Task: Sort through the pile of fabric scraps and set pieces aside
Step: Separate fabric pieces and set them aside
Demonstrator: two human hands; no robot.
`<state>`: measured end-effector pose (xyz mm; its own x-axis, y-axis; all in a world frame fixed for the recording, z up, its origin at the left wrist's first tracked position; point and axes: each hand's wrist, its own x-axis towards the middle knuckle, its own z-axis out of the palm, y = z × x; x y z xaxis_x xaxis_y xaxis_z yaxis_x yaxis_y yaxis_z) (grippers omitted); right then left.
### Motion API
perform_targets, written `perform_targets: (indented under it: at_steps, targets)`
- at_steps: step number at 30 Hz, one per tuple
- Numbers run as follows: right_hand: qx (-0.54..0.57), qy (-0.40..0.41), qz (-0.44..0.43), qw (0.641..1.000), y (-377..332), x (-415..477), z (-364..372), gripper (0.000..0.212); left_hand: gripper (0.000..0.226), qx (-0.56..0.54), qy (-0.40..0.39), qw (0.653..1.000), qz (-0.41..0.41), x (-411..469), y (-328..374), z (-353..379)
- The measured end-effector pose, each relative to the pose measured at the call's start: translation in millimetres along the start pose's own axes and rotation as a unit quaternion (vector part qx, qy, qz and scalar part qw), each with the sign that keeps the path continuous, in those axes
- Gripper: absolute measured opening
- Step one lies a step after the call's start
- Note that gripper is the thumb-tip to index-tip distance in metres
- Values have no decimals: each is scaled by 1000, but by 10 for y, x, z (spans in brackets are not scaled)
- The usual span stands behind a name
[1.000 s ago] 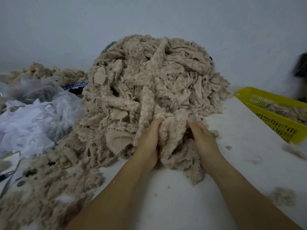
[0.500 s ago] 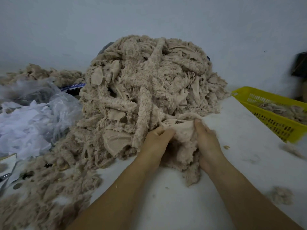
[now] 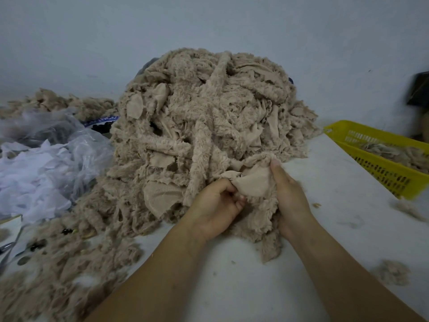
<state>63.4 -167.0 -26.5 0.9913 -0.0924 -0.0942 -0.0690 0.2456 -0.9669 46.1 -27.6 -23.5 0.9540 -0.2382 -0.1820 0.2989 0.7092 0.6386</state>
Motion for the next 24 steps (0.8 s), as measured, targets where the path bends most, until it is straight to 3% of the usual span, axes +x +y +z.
perform_targets:
  at_steps: [4, 7, 14, 19, 24]
  targets:
    - [2, -14, -10, 1000, -18, -13, 0, 42, 24, 76, -66, 995, 21, -65, 37, 40]
    - [-10, -36, -22, 999, 6, -26, 25, 55, 21, 132, -32, 990, 34, -64, -1, 52]
    - [-49, -62, -46, 996, 47, -68, 82, 34, 47, -13, 95, 988, 117, 55, 138, -61]
    - [-18, -60, -18, 998, 19, -28, 55, 71, 45, -171, 143, 962, 157, 104, 355, -251]
    - [12, -54, -14, 998, 29, -43, 64, 75, 43, -220, 182, 943, 173, 142, 332, -288]
